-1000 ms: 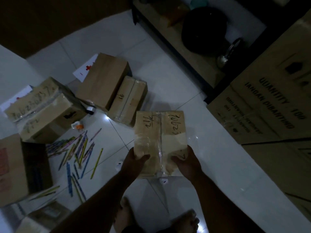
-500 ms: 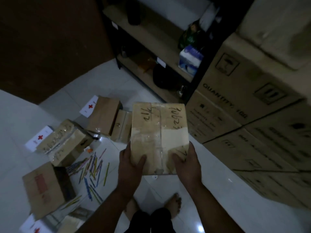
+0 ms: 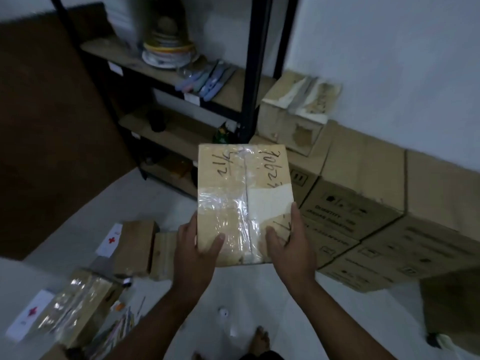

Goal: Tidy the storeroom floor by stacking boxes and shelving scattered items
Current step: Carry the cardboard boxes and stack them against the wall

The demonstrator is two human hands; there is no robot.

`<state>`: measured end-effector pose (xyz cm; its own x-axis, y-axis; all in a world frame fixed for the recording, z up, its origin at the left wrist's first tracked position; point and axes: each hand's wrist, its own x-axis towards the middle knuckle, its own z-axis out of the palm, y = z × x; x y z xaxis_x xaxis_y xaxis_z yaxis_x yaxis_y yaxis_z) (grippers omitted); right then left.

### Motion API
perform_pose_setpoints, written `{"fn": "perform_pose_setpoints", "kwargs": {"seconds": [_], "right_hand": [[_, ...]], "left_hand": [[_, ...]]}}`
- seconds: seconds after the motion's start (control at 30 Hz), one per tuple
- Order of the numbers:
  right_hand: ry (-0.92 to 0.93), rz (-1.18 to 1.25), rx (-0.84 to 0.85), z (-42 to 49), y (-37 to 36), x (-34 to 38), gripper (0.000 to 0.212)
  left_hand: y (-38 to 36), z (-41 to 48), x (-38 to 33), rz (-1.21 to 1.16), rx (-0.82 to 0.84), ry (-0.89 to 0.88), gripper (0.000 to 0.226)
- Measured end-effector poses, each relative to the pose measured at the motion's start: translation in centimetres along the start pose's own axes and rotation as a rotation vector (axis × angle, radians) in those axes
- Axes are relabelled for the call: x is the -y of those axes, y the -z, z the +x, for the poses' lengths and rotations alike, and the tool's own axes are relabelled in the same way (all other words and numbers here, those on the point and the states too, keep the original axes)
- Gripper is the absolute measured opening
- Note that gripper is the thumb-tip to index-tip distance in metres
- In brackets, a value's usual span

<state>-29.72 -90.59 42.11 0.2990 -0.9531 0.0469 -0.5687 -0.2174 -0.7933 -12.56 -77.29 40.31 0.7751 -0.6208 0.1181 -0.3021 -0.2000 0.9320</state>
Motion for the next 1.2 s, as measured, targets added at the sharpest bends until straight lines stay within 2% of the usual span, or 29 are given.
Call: {"fn": "perform_pose_setpoints", "kwargs": {"seconds": [0.17,0.4,0.57,0.67,0.87,1.0,1.1,1.2], "right_hand": [[-0.024,0.059,-0.24,0.1,4.7,1.5,0.078],[-0.085,0.094,-0.485,2.2,10.8,1.5,0.076],[-0.141,0.062,-0.622,4.9,13.8,0.0,0.075],[-0.163,0.038,-0.668,7.6,15.6,-1.5,0.074],[-0.175,-0.026,-0.568,13.9,17.6,-5.3,0.064],[-0.205,-0.063,-0.295,18.1,17.4,-8.6,0.07],[-0.186,-0.146,-0.089,20.9,16.6,-10.4,0.085],[-0.181,-0.233,-0.013,23.8,17.0,-10.6,0.114]], "left_hand": [[-2.4,1.5,-5.2,-0.031,0.052,-0.134,0.066],[-7.4,4.4,-11.5,-0.088,0.219,-0.282,0.069],[-12.7,7.0,-14.7,-0.059,0.336,-0.365,0.066],[-16.4,9.2,-16.2,-0.064,0.471,-0.369,0.079],[-23.1,13.6,-17.9,-0.051,0.744,-0.428,0.119],[-26.1,16.3,-16.6,0.124,0.805,-0.451,0.138],[-27.7,18.0,-14.7,0.427,0.752,-0.476,0.141],[-29.4,19.9,-14.1,0.837,0.561,-0.587,0.137]]}}
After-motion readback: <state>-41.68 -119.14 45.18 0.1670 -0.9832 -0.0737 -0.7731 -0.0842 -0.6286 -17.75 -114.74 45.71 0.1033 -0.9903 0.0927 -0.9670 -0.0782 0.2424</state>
